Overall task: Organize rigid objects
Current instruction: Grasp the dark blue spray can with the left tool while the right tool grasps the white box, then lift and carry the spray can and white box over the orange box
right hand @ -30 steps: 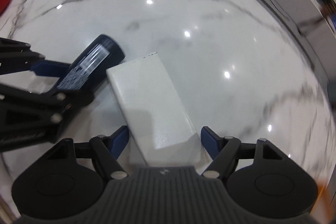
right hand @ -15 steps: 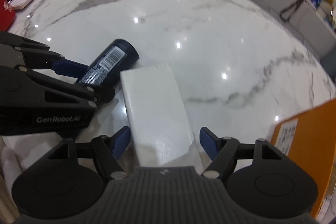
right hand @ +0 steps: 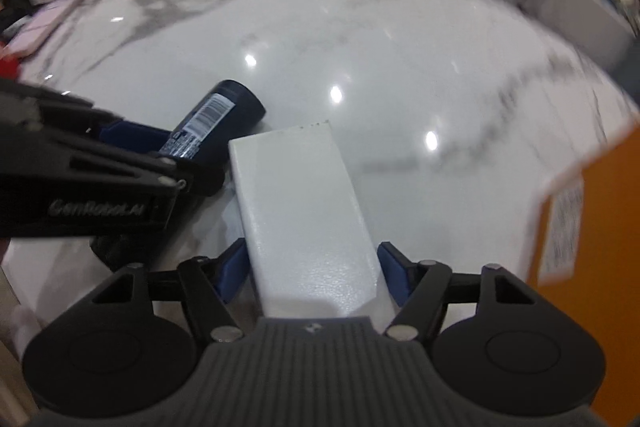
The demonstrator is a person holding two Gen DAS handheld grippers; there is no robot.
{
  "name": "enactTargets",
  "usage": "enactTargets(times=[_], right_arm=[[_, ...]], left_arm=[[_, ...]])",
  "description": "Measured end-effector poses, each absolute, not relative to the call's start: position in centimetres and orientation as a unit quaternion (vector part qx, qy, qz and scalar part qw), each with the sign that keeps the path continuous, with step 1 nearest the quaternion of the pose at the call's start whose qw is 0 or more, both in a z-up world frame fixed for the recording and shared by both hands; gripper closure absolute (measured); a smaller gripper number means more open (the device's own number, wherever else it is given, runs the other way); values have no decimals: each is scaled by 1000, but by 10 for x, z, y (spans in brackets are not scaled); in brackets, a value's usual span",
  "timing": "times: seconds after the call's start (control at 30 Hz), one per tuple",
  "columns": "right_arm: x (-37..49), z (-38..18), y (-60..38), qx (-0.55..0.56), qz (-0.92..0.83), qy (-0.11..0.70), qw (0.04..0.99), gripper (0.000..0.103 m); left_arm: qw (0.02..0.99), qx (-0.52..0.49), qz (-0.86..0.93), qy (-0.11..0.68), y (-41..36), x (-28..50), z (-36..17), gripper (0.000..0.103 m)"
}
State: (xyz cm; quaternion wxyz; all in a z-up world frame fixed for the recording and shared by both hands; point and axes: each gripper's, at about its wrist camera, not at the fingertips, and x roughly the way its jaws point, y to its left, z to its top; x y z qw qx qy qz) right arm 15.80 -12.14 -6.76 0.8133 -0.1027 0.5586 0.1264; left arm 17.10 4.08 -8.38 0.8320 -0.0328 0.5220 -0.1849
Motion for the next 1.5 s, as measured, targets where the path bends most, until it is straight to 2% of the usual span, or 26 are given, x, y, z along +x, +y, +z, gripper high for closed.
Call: enactTargets(times=[0.1,0.2,0.3,0.43,0.73,1.23,1.5], right_arm=[[144,-68,-132,-94,111,556,819,34],[133,-71,-136,-94,129,527,835,26],[130,-72,-141,-84,132,495,854,24],[122,-71,-139,-98,144,469,866,38],[113,-66,-145,-80,141,446,881,41],[69,-15,-159,-49,172,376,909,42],[45,22,-172,-27,187,329,925,43]], left_arm=[[830,-13,-202,520,31,166,-84,57],[834,-11,-198,515,29,164,-85,55],[838,-1,-195,509,27,162,-85,55],[840,15,-199,504,22,161,-85,57],[845,-14,-182,503,28,153,-80,58],[887,-57,-134,438,25,103,-27,59],[903,-32,-125,411,10,69,17,60]])
